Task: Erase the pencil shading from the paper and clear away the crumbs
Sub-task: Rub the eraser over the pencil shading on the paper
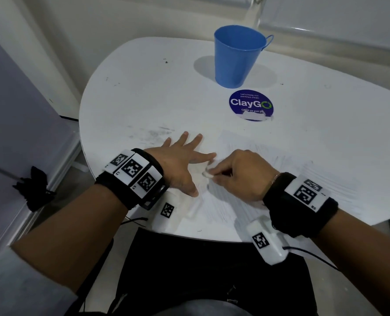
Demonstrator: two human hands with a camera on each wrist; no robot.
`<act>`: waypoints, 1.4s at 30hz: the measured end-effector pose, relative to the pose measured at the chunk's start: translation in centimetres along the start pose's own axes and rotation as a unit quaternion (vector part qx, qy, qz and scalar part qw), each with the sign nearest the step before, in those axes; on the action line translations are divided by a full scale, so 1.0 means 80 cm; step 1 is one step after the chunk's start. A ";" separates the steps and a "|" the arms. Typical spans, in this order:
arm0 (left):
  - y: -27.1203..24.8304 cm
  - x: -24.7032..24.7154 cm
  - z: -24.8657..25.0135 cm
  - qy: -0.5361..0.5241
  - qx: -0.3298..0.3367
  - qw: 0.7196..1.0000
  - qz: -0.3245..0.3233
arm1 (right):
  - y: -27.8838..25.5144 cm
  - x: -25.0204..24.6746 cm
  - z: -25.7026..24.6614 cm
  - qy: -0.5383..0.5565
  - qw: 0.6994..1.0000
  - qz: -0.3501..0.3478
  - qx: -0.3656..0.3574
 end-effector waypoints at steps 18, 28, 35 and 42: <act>-0.005 -0.002 0.004 -0.006 -0.002 1.000 0.006 | -0.004 -0.004 -0.014 -0.065 0.998 -0.012 -0.020; 0.008 0.005 -0.020 -0.040 -0.001 0.999 0.003 | 0.011 -0.019 0.003 -0.067 0.997 0.032 0.036; 0.009 0.005 -0.019 -0.039 -0.002 0.999 -0.004 | -0.006 0.000 0.002 0.021 1.000 0.000 0.013; -0.002 0.010 0.006 0.007 0.032 0.999 -0.017 | -0.018 0.020 0.019 0.139 0.989 0.030 0.041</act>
Point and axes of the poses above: each hand's wrist, its own y-axis towards the middle knuckle, its own x-axis out of the palm, z = x × y, the point moved 6 cm from there along y, towards the middle knuckle, and after that the axes turned 15 degrees about -y, right-handed, at the moved point
